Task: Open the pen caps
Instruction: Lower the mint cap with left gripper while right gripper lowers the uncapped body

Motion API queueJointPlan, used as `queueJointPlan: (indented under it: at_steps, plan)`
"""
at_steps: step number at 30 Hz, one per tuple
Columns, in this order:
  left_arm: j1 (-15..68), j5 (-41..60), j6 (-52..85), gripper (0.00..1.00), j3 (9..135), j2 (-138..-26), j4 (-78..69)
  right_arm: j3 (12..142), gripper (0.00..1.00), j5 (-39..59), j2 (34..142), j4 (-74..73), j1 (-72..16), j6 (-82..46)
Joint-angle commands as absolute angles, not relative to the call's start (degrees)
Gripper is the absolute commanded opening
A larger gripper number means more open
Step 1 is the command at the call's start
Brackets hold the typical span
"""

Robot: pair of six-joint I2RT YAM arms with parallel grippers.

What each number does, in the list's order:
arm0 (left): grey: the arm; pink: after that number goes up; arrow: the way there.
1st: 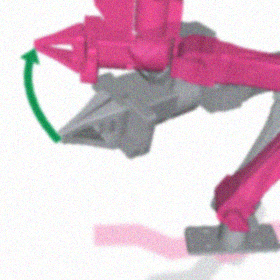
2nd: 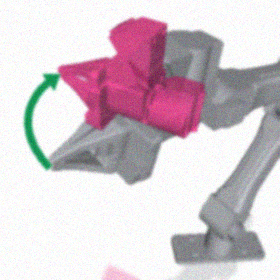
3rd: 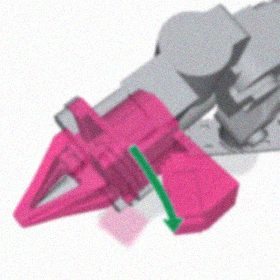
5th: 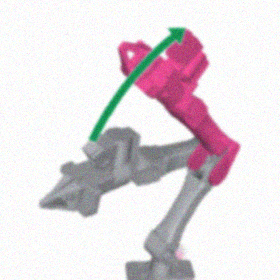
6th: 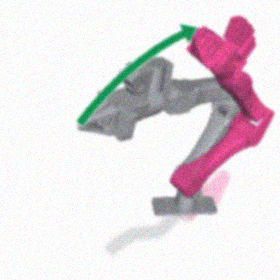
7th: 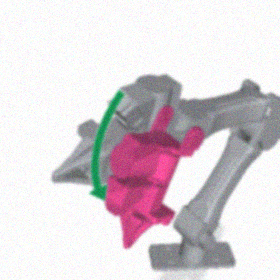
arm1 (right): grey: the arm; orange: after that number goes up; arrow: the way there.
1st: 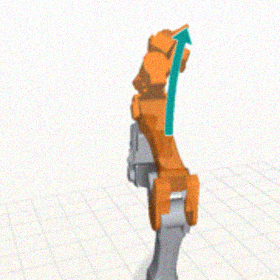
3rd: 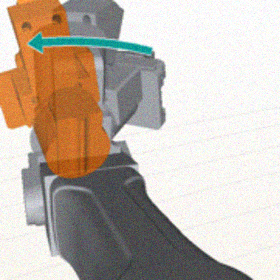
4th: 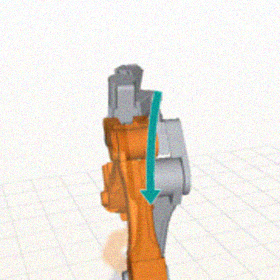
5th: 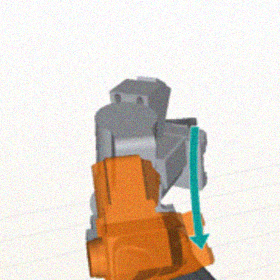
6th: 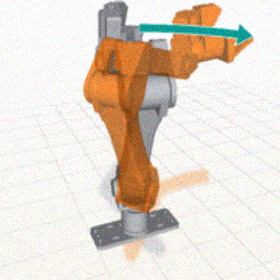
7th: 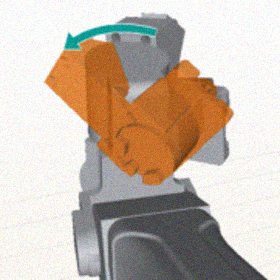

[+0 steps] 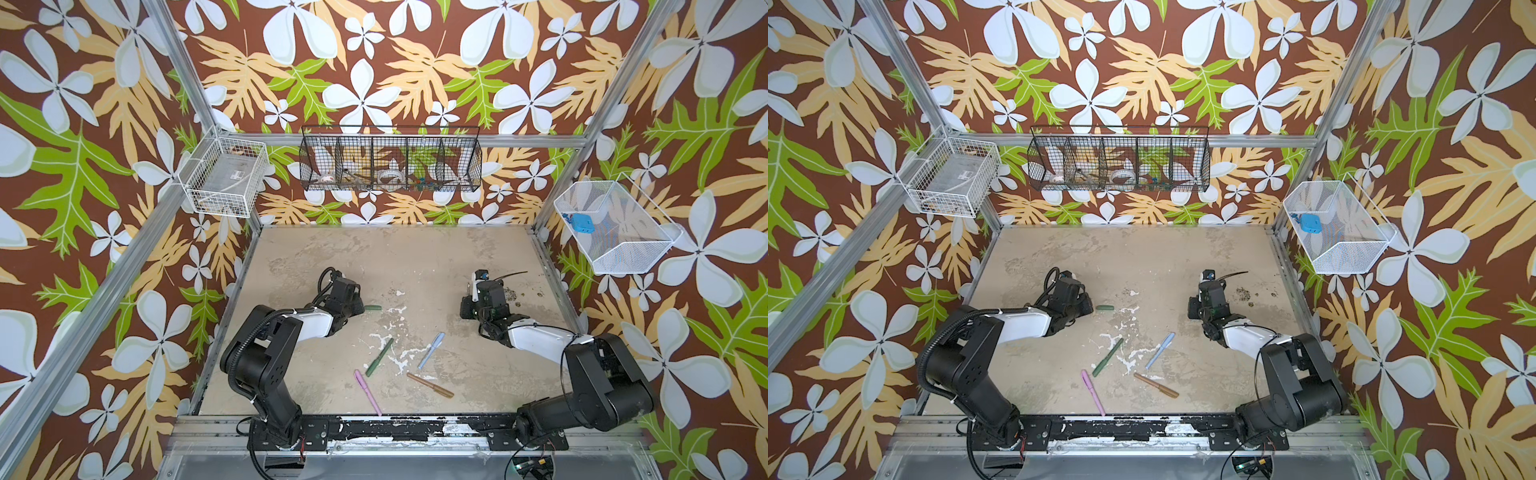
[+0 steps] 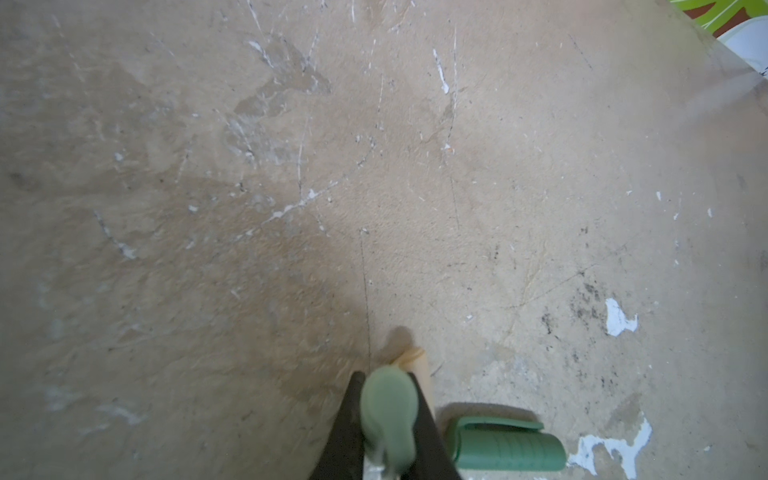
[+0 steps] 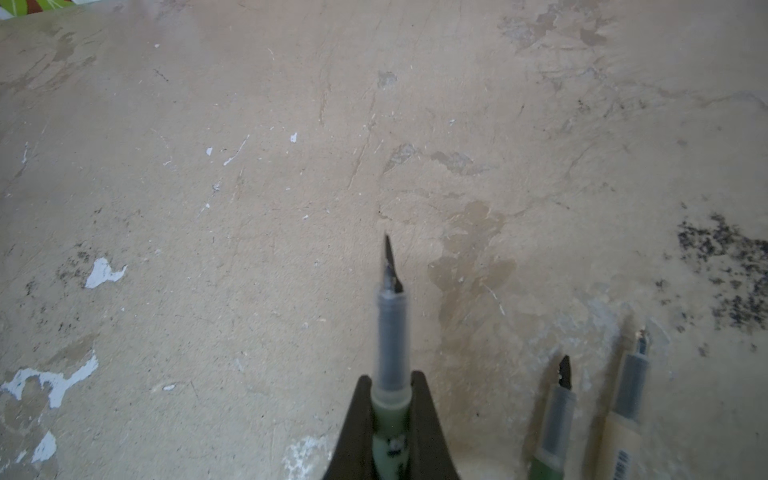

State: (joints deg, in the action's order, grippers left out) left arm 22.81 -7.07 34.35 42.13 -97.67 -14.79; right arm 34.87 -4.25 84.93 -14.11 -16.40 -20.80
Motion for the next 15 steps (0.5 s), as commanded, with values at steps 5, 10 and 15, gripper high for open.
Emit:
queueJointPlan:
  at_steps: [5,10,15]
  plan:
    - [22.68,-8.44,33.26,0.07,44.03,-100.11,-12.30,36.60,0.00,-2.90,88.68,-13.15,-15.34,-22.88]
    - [22.72,-8.25,33.09,0.12,44.30,-100.31,-12.05,38.63,0.06,-2.96,92.27,-12.20,-15.12,-22.53]
    - [22.71,-8.58,32.72,0.21,44.54,-100.43,-11.69,41.09,0.12,-5.71,95.47,-10.58,-15.13,-21.64]
